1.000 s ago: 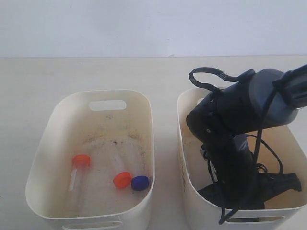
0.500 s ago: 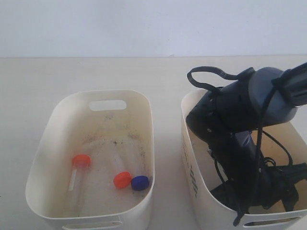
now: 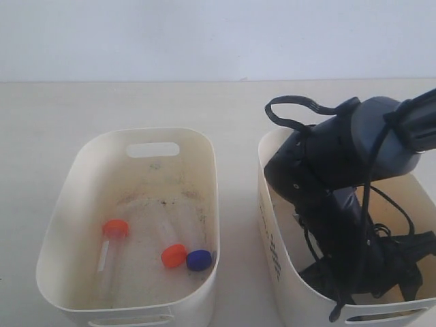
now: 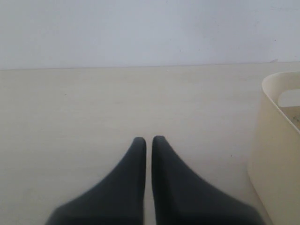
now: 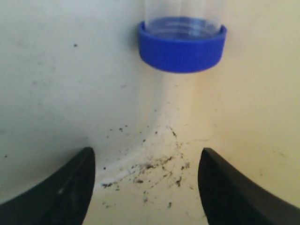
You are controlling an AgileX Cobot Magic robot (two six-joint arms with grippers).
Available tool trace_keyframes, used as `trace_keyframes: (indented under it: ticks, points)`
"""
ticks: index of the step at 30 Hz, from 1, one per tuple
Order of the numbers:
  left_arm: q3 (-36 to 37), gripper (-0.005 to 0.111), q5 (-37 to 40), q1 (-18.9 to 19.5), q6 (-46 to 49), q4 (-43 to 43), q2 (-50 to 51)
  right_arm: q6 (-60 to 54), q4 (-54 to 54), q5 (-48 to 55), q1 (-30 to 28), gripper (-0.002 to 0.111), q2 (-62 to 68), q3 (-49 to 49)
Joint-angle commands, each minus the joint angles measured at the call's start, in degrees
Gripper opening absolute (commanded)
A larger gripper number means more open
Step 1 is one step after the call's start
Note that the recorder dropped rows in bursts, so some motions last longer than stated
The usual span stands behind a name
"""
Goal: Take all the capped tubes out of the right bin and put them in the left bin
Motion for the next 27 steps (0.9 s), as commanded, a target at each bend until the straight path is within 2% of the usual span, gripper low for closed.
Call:
trace_keyframes:
  ticks: [1,7,9,17,27]
  points:
    - [-0.2,0.004,-0.5,0.0,-0.5,-0.4,0.2,-1.3,1.7,-7.1,-0.2,0.062,4.4,0.5]
    - [-0.2,0.004,-0.5,0.0,-0.5,-0.4,0.2,-3.6,2.8,-9.5,-0.2,0.062,6.2,0.5]
    - [-0.2,0.004,-0.5,0.0,-0.5,-0.4,0.2,-4.2,3.2,-10.4,-0.2,0.058,6.2,0.5]
    - [-0.2,0.004,-0.5,0.0,-0.5,-0.4,0.2,-3.8,3.2,-10.5,-0.2,-0.001,6.2,0.5]
    - [-0.2,0.004,-0.4,0.0,-0.5,-0.4,0.2,-2.7,2.5,-10.8,-0.2,0.000,5.8,0.5]
